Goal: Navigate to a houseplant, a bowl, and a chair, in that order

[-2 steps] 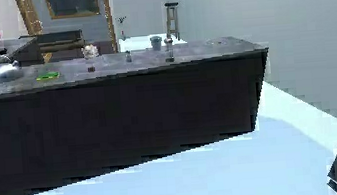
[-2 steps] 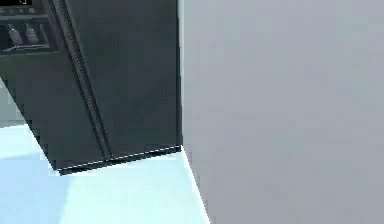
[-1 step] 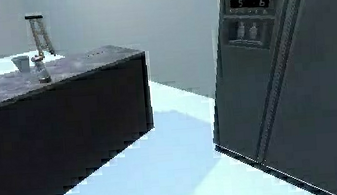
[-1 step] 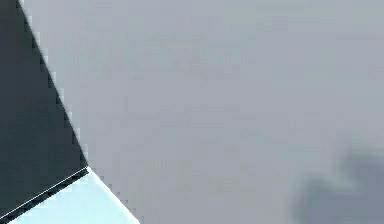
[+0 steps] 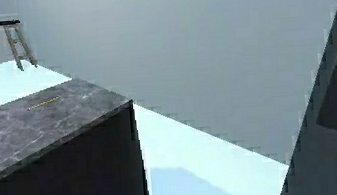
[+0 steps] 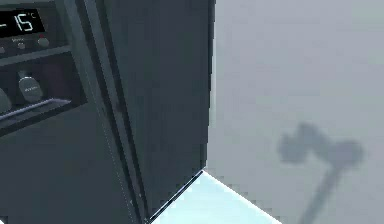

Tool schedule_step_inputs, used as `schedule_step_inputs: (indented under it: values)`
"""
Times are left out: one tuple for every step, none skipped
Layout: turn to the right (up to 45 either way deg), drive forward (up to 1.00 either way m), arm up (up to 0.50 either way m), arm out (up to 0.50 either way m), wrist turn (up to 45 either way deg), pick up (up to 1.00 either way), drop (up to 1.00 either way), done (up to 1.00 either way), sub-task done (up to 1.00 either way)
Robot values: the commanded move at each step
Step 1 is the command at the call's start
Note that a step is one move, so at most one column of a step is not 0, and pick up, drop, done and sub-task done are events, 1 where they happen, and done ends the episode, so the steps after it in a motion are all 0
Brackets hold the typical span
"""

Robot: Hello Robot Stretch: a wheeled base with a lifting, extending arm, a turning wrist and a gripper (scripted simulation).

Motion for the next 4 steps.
schedule_step_inputs:
  values:
    - [3.0, 0.00, 0.00, 0.00, 0.0, 0.00, 0.00, 0.00, 0.00]
    - [0.0, 0.90, 0.00, 0.00, 0.0, 0.00, 0.00, 0.00, 0.00]
    - [-30.0, 0.00, 0.00, 0.00, 0.0, 0.00, 0.00, 0.00, 0.00]
    - [0.0, 1.00, 0.00, 0.00, 0.0, 0.00, 0.00, 0.00, 0.00]
